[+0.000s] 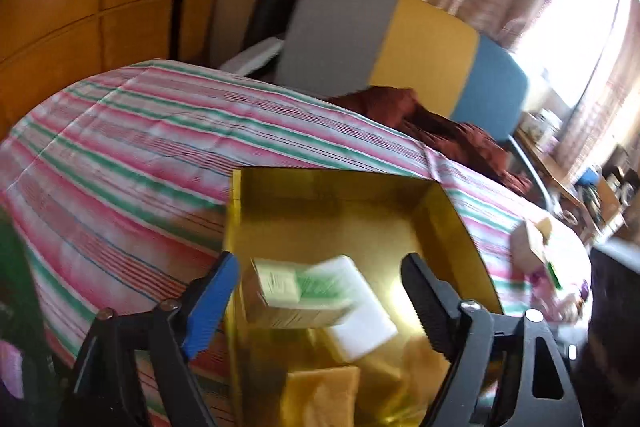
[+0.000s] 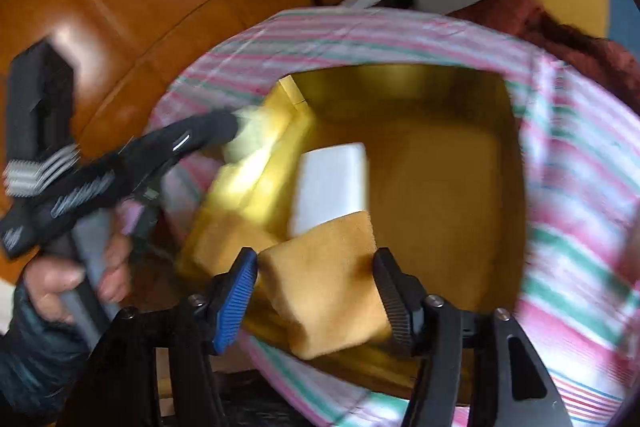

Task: Organize objects
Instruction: 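Place the green box and the sponge into the gold tray with both tools, then move the left tool to the cream box and grasp it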

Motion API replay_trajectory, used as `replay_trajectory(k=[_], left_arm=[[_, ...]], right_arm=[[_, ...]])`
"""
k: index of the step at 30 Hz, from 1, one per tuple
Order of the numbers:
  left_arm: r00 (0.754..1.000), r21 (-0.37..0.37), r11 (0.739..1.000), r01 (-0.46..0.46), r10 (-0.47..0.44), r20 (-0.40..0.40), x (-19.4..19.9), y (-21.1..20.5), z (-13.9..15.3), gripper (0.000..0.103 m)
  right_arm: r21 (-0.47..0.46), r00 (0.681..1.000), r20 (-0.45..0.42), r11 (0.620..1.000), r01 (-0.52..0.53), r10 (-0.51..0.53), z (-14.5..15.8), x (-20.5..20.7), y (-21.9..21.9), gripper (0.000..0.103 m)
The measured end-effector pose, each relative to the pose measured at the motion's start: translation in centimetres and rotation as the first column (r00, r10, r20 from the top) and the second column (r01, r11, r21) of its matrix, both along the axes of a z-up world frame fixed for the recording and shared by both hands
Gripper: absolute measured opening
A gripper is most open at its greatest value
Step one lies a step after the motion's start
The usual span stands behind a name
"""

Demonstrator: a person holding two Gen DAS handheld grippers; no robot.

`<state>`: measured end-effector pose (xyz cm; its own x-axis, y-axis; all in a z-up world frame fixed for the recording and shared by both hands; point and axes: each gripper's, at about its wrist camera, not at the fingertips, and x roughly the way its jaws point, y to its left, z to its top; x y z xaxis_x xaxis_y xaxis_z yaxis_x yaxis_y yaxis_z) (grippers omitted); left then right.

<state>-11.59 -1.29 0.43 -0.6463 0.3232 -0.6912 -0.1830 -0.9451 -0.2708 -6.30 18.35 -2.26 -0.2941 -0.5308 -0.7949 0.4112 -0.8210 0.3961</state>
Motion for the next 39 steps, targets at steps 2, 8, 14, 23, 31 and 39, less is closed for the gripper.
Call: replay_trajectory(k=[2,8,14,23,31,39], left_arm=[[1.000,0.006,1.000,-0.021,0.021,0.001,0.1,-0.8,-0.2,0.092],[0.997,0.024,0.997,-0.073,0.073,-0.002,2.2,-2.1,-0.5,0.092],[0.991,-0.039,0.992,-0.120,0.118,-0.062,5.0,-0.8,0.0,0.098],[0.980,-0.143,0.984,-0.102,0.075,-0.185,8.1,2.9,1.7,0.102],[0.984,-0.212,0.977,-0.033,-0.005,-0.178,9.1,6.1,1.6,0.102],[0.987,-0.226,0.973,0.048,-0.081,-0.139,9.8,8.6,0.9,0.102]], right_arm=[[-0.013,0.999,0.008,0.999,-0.050,0.050,-0.4,0.7,-1.0,0.074],[0.033,0.998,-0.059,0.999,-0.025,0.027,0.1,2.5,-0.4,0.081],[0.118,0.971,-0.225,0.987,0.106,-0.078,2.1,4.0,1.3,0.083],[0.094,0.879,-0.405,0.945,0.313,-0.251,4.3,5.1,5.2,0.083],[0.042,0.824,-0.406,0.893,0.449,-0.395,5.1,5.2,9.6,0.083],[0.028,0.805,-0.357,0.856,0.517,-0.474,3.9,5.3,12.8,0.083]])
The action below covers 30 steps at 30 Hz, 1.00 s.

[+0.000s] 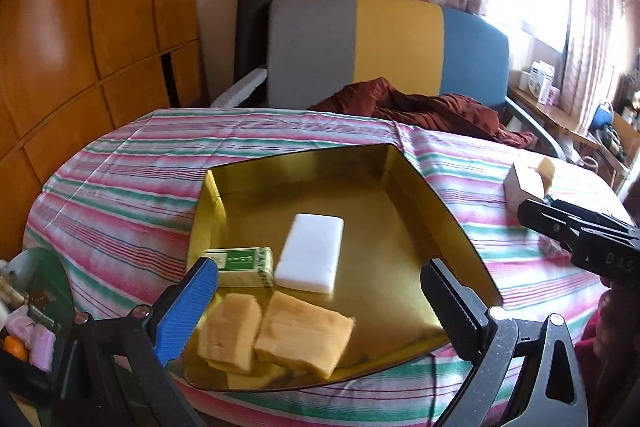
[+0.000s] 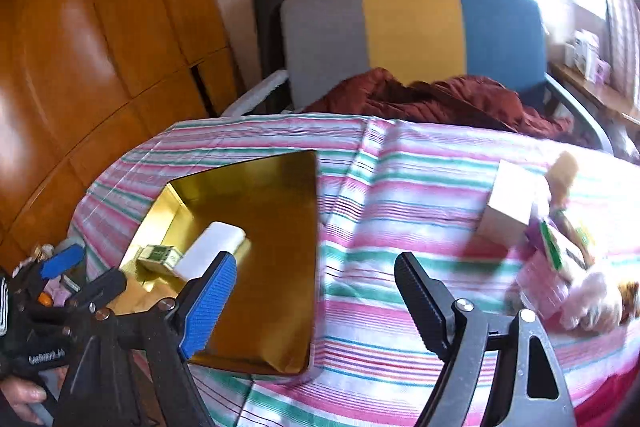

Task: Organize objects
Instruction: 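Move the left tool to the cream box and grasp it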

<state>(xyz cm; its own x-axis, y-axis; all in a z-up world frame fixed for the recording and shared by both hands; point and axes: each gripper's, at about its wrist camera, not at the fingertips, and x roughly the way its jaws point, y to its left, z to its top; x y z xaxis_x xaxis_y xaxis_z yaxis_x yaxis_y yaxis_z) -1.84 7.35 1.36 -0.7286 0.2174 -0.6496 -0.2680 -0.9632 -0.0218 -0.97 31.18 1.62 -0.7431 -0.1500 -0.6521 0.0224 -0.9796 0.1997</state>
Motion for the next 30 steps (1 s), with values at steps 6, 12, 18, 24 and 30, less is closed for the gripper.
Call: replay_trajectory(k=[6,12,18,24,30], left_arm=[[0.996,0.026,0.998,0.053,-0.055,0.068,0.0,2.2,-0.9,0.102],[0.985,0.058,0.995,0.086,-0.093,0.148,-0.3,3.9,-1.9,0.093],[0.972,0.055,0.986,0.155,-0.162,0.169,-0.5,5.7,-2.1,0.094],[0.962,0.043,0.976,0.216,-0.220,0.162,-1.1,8.4,-1.6,0.095],[0.944,0.028,0.956,0.291,-0.292,0.151,-2.0,12.0,-1.2,0.096]], right_arm=[[0.000,0.999,0.022,1.000,0.031,-0.031,-1.0,0.4,1.8,0.083],[-0.011,0.988,0.097,0.993,0.119,-0.117,-2.8,0.7,5.0,0.084],[-0.022,0.964,0.165,0.976,0.216,-0.210,-4.3,1.3,9.1,0.084],[0.007,0.937,0.166,0.951,0.309,-0.306,-3.6,1.8,13.3,0.084],[0.028,0.900,0.139,0.910,0.414,-0.414,-1.9,2.1,18.2,0.084]])
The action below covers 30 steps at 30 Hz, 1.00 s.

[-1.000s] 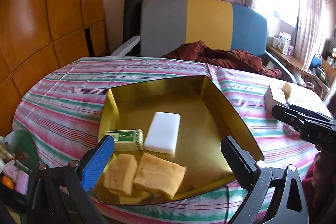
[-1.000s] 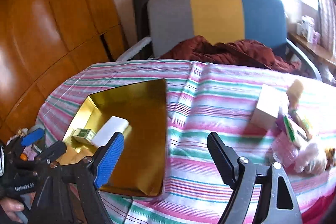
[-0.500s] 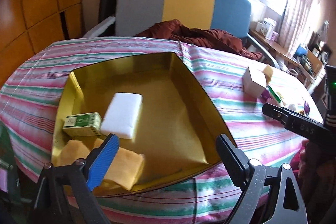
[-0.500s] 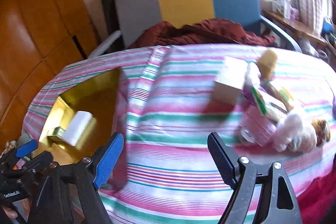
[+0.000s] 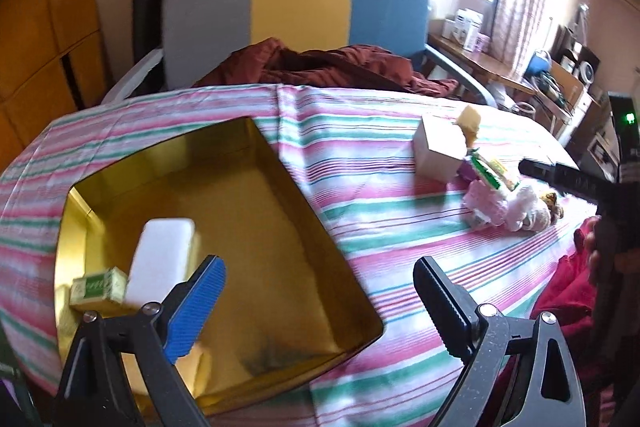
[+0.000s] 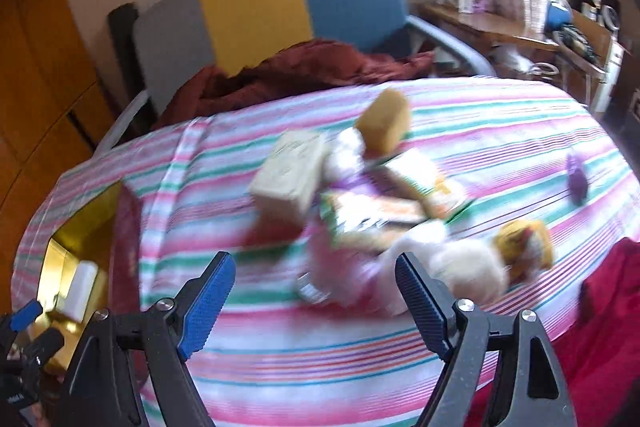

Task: Organize objects
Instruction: 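Move the left tool to the cream box and grasp it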

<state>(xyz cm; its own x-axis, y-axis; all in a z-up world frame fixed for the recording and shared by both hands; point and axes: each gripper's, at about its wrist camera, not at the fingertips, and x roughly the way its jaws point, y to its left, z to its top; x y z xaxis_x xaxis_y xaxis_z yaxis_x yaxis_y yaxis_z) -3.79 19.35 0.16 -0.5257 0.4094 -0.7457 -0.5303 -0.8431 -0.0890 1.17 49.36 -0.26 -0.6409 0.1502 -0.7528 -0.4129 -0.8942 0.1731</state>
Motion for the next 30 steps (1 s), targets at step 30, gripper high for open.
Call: replay_trajectory(k=[30], left_arm=[[0.967,-0.102,0.964,0.246,-0.237,0.095,-10.2,23.6,-4.5,0.096]], right_arm=[[-0.130,0.991,-0.004,0.983,0.129,-0.131,-2.3,-3.5,10.7,0.084]])
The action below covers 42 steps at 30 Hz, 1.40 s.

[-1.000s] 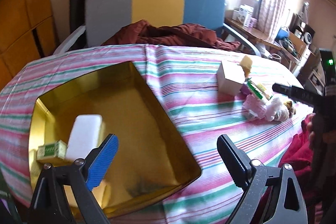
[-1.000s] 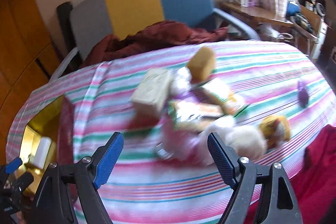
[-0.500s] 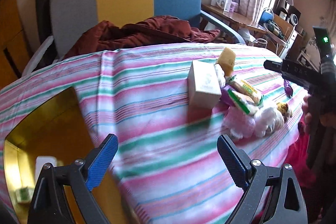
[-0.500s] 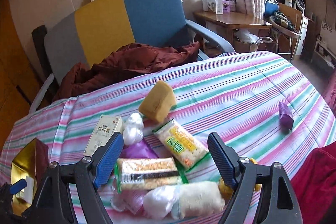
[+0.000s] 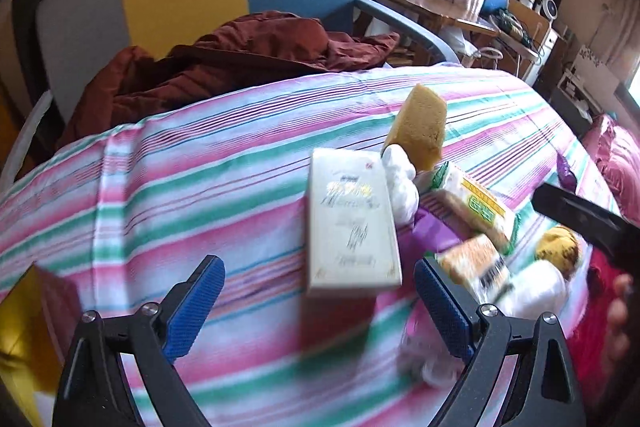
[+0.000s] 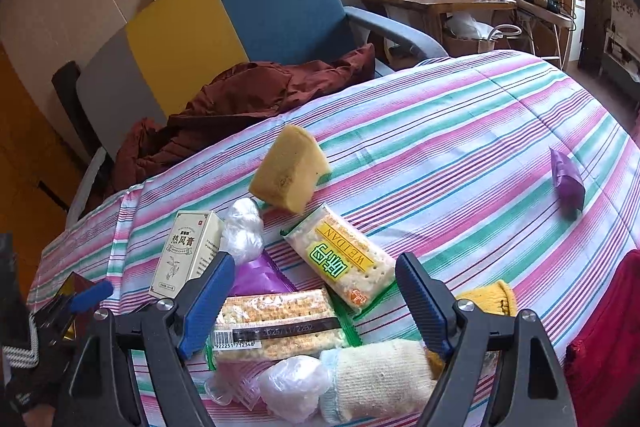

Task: Organize objects
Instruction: 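Move the left tool to the cream box and grasp it, then carry the cream box to the tray with the left tool while the right tool carries the cotton ball there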

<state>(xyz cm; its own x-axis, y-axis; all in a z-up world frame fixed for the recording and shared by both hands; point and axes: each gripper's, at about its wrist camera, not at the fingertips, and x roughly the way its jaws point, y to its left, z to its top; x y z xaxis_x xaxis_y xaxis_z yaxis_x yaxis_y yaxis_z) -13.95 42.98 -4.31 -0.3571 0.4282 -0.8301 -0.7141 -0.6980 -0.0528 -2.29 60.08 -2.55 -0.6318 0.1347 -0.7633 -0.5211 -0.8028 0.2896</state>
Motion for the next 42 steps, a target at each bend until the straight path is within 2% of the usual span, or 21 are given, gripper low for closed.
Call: replay_trajectory(k=[6,7,8,9,13,18,22,24,27,29,31,34,38,42], left_arm=[[1.000,-0.022,1.000,0.020,-0.019,0.023,-2.1,2.9,-2.3,0.094],[0.999,-0.020,1.000,0.023,-0.023,0.044,-2.5,3.0,-2.7,0.076],[0.997,-0.020,0.999,0.032,-0.031,0.074,-2.7,3.1,-3.2,0.052],[0.994,-0.022,0.999,0.035,-0.033,0.105,-2.9,3.0,-3.5,0.052],[0.992,0.047,0.999,-0.005,-0.001,0.125,-2.5,0.3,-2.9,0.052],[0.995,0.079,0.996,-0.039,0.031,0.098,-1.3,-3.1,-1.3,0.052],[0.993,0.110,0.991,-0.079,0.069,0.095,-1.0,-5.6,0.1,0.052],[0.991,0.135,0.986,-0.101,0.088,0.103,-0.9,-7.0,0.8,0.052],[0.989,0.161,0.979,-0.124,0.109,0.101,-0.4,-9.0,1.9,0.052],[0.987,0.175,0.975,-0.137,0.120,0.103,0.0,-10.3,2.5,0.052],[0.986,0.185,0.971,-0.152,0.135,0.101,0.2,-11.6,2.9,0.052],[0.982,0.208,0.961,-0.181,0.164,0.095,0.5,-13.8,3.6,0.052],[0.972,0.228,0.946,-0.230,0.211,0.104,0.8,-16.1,4.1,0.052],[0.961,0.238,0.932,-0.273,0.256,0.100,1.4,-18.7,4.6,0.052]], right_arm=[[-0.017,1.000,0.002,1.000,-0.004,0.004,-0.1,0.0,0.1,0.084],[-0.017,1.000,0.005,1.000,-0.003,0.003,-0.1,0.0,0.1,0.084],[-0.016,1.000,0.009,1.000,-0.001,0.001,-0.2,0.0,0.1,0.084],[-0.016,1.000,0.013,1.000,0.000,0.000,-0.3,-0.1,0.1,0.084],[-0.003,0.999,0.031,1.000,-0.016,0.016,-0.3,-0.4,-0.3,0.084],[-0.008,0.993,0.052,0.995,-0.104,0.105,0.1,-2.6,-1.7,0.084],[0.031,0.971,0.127,0.977,-0.209,0.203,-0.4,-7.3,-3.5,0.084],[0.021,0.955,0.160,0.967,-0.255,0.248,-1.1,-9.6,-4.2,0.084],[0.059,0.927,0.263,0.954,-0.292,0.268,-3.3,-13.3,-5.4,0.081],[0.071,0.910,0.332,0.955,-0.287,0.248,-5.1,-15.0,-5.6,0.072],[0.063,0.895,0.367,0.954,-0.294,0.251,-6.3,-15.6,-5.7,0.035],[0.091,0.899,0.351,0.946,-0.312,0.263,-5.9,-14.6,-6.5,0.036],[0.149,0.904,0.292,0.919,-0.366,0.313,-2.9,-12.4,-9.0,0.036],[0.155,0.900,0.221,0.897,-0.414,0.377,-0.2,-10.6,-12.2,0.036]])
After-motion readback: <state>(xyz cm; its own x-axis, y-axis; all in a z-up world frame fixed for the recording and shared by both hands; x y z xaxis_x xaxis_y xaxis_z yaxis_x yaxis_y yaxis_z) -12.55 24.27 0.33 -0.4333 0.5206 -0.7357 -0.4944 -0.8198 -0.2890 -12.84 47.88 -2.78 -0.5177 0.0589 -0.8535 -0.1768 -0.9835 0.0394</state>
